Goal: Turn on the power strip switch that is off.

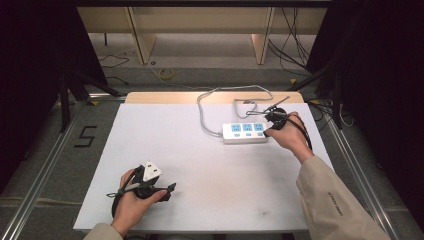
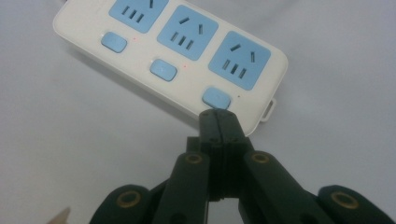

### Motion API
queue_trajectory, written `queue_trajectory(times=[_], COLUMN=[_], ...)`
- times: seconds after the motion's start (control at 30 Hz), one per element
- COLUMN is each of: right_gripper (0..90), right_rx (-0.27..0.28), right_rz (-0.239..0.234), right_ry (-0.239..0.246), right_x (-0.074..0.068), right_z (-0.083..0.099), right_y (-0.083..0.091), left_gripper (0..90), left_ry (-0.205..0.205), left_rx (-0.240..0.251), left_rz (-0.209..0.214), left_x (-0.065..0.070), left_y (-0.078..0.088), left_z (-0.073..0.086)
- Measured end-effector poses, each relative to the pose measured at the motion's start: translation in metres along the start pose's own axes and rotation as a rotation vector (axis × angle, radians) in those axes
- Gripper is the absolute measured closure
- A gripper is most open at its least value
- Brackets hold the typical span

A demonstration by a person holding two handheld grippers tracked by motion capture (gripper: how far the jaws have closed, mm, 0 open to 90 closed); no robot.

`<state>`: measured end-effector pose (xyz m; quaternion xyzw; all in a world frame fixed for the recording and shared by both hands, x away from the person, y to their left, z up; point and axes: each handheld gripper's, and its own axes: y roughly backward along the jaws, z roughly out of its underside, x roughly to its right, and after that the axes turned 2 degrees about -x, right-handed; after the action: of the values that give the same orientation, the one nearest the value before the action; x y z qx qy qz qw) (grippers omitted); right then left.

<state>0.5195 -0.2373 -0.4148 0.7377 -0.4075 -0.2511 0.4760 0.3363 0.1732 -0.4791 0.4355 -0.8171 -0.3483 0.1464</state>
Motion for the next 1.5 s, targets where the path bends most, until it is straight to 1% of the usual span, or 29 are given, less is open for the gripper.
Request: queue_trajectory(times=[0.47, 1.1, 1.4, 1.5], right_gripper=[90.0, 90.0, 90.0, 90.0], right_rx=[-0.009, -0.022, -0.027, -0.033], right_rz=[0.006, 0.007, 0.006, 0.006], right_ry=[-0.003, -0.003, -0.016, -0.013], right_x=[0.002, 0.002, 0.003, 0.004], right_z=[-0.006, -0.014, -0.016, -0.017], right_y=[-0.005, -0.013, -0.016, -0.017], left_gripper=[20.1, 20.1, 20.2, 20.2], left_ry=[0.005, -0.004, -0.003, -0.007], left_rx=[0.004, 0.001, 0.000, 0.000], left_rz=[0.002, 0.003, 0.004, 0.005], left_x=[0.000, 0.001, 0.000, 0.000], left_y=[0.000, 0.000, 0.000, -0.001], left_z=[0.000, 0.000, -0.001, -0.001])
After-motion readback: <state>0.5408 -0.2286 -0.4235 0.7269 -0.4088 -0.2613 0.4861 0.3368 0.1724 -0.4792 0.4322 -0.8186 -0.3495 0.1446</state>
